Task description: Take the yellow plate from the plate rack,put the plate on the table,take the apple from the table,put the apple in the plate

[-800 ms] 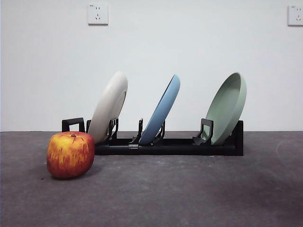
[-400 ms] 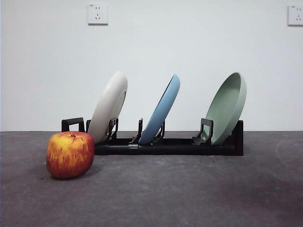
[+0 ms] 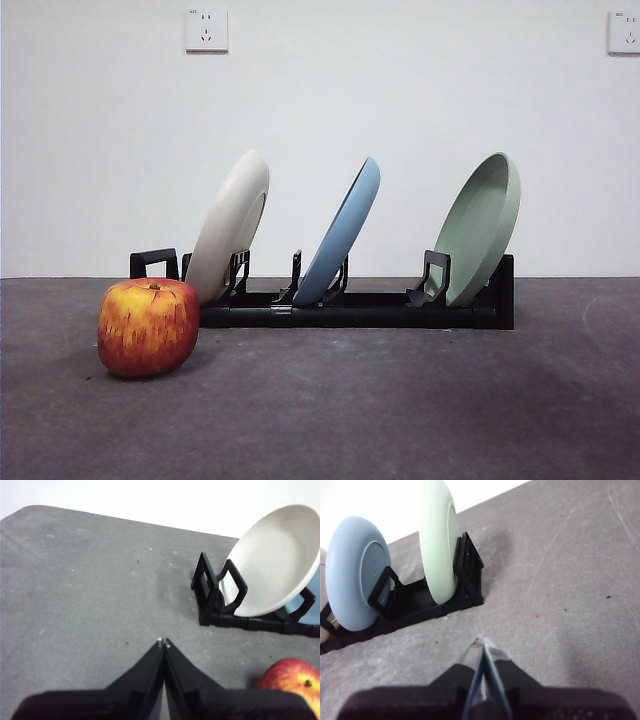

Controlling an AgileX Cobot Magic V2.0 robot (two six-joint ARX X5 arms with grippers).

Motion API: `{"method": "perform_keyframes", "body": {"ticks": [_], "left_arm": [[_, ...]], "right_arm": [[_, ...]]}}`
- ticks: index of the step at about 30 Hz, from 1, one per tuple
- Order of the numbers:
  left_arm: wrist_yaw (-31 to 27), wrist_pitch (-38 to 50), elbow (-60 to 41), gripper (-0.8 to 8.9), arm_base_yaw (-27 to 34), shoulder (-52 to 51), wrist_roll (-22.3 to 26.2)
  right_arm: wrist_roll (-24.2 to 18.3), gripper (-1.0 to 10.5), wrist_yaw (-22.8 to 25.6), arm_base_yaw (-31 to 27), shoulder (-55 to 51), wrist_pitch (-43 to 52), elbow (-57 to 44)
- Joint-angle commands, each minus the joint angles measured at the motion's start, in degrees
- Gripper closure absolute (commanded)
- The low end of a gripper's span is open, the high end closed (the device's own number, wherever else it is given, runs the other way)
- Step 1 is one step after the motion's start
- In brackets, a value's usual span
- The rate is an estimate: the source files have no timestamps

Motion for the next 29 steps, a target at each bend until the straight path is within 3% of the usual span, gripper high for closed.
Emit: {"method": "perform_keyframes", "body": {"ticks": [1,4,7,13,15,17,21,29], "left_arm": [[0.2,0.9,3.0,8.21,0.2,3.7,-0.3],[1.7,1.6,9.1,8.21,0.2,11.2,-0.1],[5.4,0.0,16.8,8.21,0.2,20.5,-0.1],[23.4,-3.9,32.0,8.19,0.2,40.1,0.0],[27.4,-6.0,36.9,8.14,-0.1,45.8,0.1],[27.6,-7.5,41.3,8.1,-0.9,50.7,0.6],[30.6,-9.7,50.1,5.49,-3.4,60.1,0.7],[30.1,-10.8,61.8,5.48,-9.1,71.9,0.7]], "right_arm": [[0.1,9.6,-0.6,0.0,4.1,0.3,3.1],[-2.9,9.6,-5.4,0.0,11.4,0.3,8.8],[-3.3,9.5,-10.6,0.0,18.8,0.3,14.6],[-6.4,9.4,-21.3,0.0,30.7,-1.0,25.6],[-7.5,8.4,-22.6,0.0,33.5,-3.2,29.3],[-8.4,7.2,-22.6,0.0,35.7,-5.7,32.3],[-8.9,7.2,-22.6,0.0,38.3,-7.8,35.6],[-8.9,7.2,-22.6,0.1,38.5,-7.8,35.8]]}}
